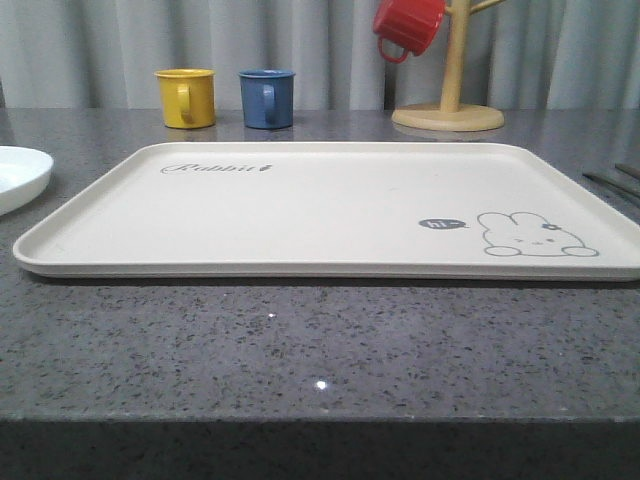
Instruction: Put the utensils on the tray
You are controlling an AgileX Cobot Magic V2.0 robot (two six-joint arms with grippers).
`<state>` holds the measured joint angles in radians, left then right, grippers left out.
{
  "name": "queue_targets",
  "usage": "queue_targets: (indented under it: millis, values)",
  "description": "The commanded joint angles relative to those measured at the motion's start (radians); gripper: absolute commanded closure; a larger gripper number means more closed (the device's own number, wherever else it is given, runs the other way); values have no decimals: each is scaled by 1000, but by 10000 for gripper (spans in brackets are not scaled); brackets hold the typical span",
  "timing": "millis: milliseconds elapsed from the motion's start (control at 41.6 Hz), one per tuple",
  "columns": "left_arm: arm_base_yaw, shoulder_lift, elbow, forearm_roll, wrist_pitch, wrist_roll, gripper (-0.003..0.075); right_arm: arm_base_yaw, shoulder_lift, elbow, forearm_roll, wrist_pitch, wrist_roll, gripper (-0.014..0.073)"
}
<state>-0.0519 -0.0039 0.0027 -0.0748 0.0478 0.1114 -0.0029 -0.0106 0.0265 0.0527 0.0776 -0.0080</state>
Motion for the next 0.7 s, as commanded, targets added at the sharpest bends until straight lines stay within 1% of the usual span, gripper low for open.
queue_targets:
  millis: [0, 553, 673]
  values:
    - [2, -20, 19, -8, -80, -9, 740, -6, -17, 1, -2, -84, -1, 662]
    - [2, -20, 19, -8, -87, -9, 740, -6, -17, 0, -2, -99, -1, 662]
    - [2, -20, 17, -21, -164, -9, 740, -6, -17, 0, -2, -141, -1, 662]
